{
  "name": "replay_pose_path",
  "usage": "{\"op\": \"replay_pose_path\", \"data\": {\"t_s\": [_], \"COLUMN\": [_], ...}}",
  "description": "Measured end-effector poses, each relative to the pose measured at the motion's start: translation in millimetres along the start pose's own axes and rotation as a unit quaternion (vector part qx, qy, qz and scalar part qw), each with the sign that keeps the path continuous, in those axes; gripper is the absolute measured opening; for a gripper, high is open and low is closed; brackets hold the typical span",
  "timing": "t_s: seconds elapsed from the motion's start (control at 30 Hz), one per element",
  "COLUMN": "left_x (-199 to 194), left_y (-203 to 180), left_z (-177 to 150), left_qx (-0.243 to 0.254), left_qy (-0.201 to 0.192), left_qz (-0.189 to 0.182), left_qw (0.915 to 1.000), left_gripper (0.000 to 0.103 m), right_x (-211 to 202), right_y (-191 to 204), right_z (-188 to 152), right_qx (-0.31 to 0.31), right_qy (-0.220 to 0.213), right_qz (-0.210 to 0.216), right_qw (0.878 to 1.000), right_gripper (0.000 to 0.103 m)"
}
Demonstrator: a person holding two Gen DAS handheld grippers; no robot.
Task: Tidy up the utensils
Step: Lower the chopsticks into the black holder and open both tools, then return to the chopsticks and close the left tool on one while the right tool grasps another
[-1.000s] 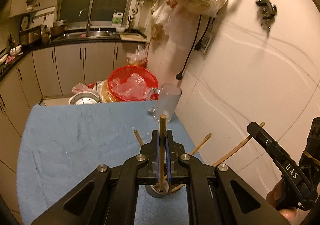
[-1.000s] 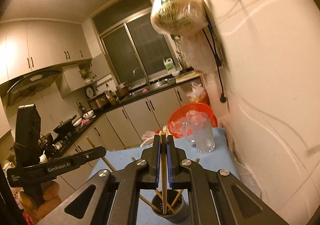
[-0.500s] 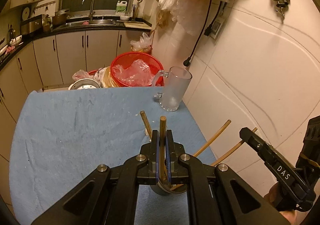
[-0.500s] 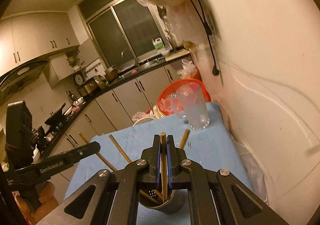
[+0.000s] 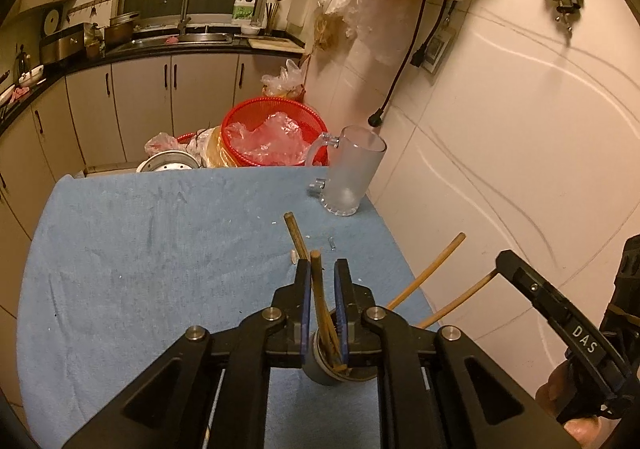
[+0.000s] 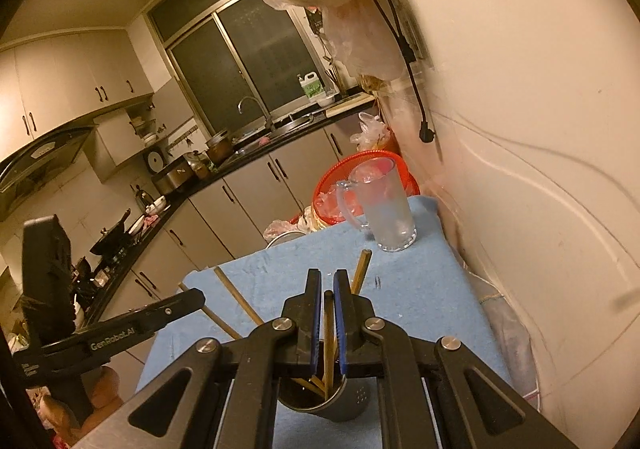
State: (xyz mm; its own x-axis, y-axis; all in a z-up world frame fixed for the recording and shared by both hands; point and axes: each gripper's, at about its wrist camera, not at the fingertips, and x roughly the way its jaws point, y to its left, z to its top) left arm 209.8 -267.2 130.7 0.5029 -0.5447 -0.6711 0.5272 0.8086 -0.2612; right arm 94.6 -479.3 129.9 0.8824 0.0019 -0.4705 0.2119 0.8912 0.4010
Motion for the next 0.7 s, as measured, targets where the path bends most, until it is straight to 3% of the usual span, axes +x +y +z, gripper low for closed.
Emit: {"op": "replay_pose_path", "data": {"t_s": [0.23,0.37,0.47,0.6,0.7], "left_x": [-47.5,-82.1,-106.2,-124.0,-122.3], "left_y": [5.7,17.1,34.5,67.2,98.5], "left_z": [-7.0,-23.2,-42.9,-74.2,-102.0], "left_qx": [-0.001,-0.004,-0.008,-0.019,-0.047], "left_qy": [-0.041,-0.065,-0.078,-0.082,-0.063], "left_qz": [0.002,0.009,0.022,0.058,0.074], "left_qw": [0.9992,0.9979,0.9967,0.9948,0.9942], "left_gripper": [0.011,0.016,0.024,0.024,0.024], "right_x": [-48.1,-62.1,-56.1,-25.3,10.8], "right_y": [16.3,37.1,56.8,85.0,97.9], "right_z": [-4.7,-21.5,-45.6,-93.1,-136.3], "right_qx": [-0.008,-0.026,-0.051,-0.08,-0.081], "right_qy": [-0.039,-0.032,-0.001,0.065,0.13], "right_qz": [0.025,0.054,0.074,0.088,0.093], "right_qw": [0.999,0.998,0.996,0.991,0.984], "right_gripper": [0.008,0.01,0.01,0.011,0.011]}}
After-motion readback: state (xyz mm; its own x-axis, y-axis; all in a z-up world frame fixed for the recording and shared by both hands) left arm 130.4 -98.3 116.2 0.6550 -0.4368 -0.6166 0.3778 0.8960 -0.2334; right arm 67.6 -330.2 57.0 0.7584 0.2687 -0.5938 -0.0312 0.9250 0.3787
